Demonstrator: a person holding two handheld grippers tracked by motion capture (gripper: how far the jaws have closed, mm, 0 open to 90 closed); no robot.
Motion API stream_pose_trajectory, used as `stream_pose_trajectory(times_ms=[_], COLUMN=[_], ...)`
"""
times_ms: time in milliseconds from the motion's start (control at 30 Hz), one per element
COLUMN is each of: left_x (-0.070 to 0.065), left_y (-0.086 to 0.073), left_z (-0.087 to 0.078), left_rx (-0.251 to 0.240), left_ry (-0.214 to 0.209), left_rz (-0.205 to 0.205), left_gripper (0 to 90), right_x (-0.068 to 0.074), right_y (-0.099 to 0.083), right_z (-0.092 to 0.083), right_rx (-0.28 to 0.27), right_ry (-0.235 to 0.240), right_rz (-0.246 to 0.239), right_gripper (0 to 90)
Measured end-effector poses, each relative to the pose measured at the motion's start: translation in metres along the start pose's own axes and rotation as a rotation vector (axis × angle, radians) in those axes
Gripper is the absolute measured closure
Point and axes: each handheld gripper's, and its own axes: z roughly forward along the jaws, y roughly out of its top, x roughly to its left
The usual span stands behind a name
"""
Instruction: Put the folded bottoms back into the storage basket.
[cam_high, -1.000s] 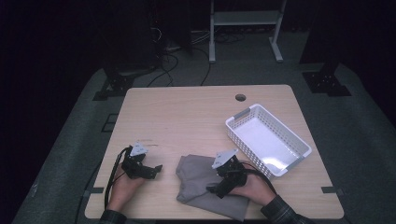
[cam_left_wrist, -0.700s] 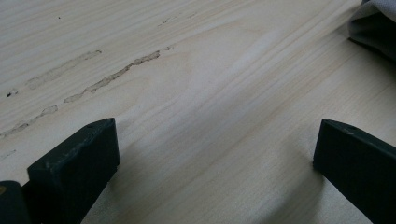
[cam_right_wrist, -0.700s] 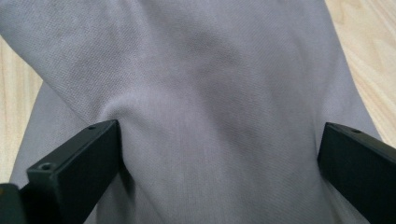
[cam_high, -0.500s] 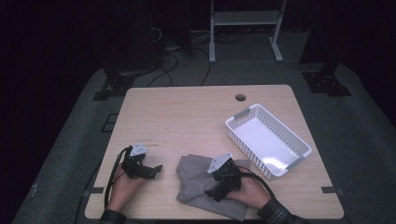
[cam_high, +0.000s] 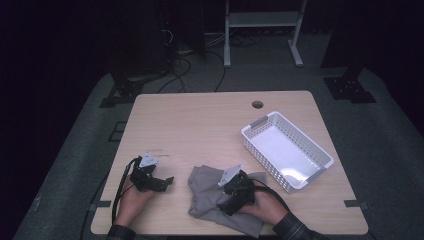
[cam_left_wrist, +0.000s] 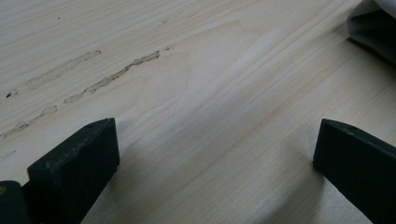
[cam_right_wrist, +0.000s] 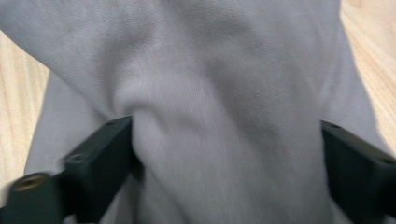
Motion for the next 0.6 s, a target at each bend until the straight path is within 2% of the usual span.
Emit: stream_pose_trajectory(times_ms=[167, 233, 367, 500, 600], left_x=[0.0000, 0.0000, 0.0000, 0.0003, 0.0005], left_y=[0.0000, 0.0000, 0.0001, 0.0002, 0.0002], left_z=[0.0000, 0.0000, 0.0000, 0.0001, 0.0000], left_rx=[0.000, 0.000, 0.000, 0.000, 0.002], left_ry=[0.000, 0.000, 0.000, -0.003, -0.004], left_rz=[-0.001, -0.001, -0.001, 0.001, 0.004], left_gripper=[0.0, 0.0, 0.0, 0.0, 0.0], right_x=[-0.0008, 0.0001, 0.0011, -0.0002, -0.0008], right_y=[-0.0011, -0.0023, -0.0022, -0.0036, -0.0021], right_z=[-0.0051, -0.0060, -0.0065, -0.0080, -0.0110], right_rx=[-0.044, -0.062, -0.067, -0.084, -0.086], right_ry=[-0.008, -0.022, -0.032, -0.022, -0.017], right_rz=[-0.001, 0.003, 0.012, 0.044, 0.045], right_gripper=[50.5, 59.1, 63.1, 64.2, 65.2])
